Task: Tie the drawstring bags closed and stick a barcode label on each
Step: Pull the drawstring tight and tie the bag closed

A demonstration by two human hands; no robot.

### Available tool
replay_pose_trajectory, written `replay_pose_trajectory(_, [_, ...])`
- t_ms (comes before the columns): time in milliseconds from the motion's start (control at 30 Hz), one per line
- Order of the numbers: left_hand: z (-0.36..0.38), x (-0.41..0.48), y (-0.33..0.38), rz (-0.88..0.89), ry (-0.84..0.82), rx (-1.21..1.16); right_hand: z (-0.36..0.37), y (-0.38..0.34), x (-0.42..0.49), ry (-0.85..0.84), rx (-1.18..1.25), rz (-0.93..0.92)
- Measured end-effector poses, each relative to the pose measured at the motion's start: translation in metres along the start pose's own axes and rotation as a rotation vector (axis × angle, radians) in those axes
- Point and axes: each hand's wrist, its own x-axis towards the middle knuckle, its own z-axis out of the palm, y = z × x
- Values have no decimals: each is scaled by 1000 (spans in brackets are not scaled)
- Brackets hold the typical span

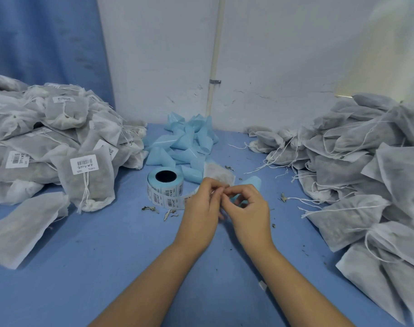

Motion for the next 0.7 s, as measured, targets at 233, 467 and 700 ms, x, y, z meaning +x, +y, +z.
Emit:
replay_pose_trajectory(233, [-2,1,3,25,-30,25,-4,-3,4,-106,339,259])
replay_pose_trajectory(467, [-3,4,3,104,-41,77,-14,-9,12,-268,702,500])
replay_pose_trajectory(700, [-4,4,4,78,-17,58,-10,-7,11,-337,882,596])
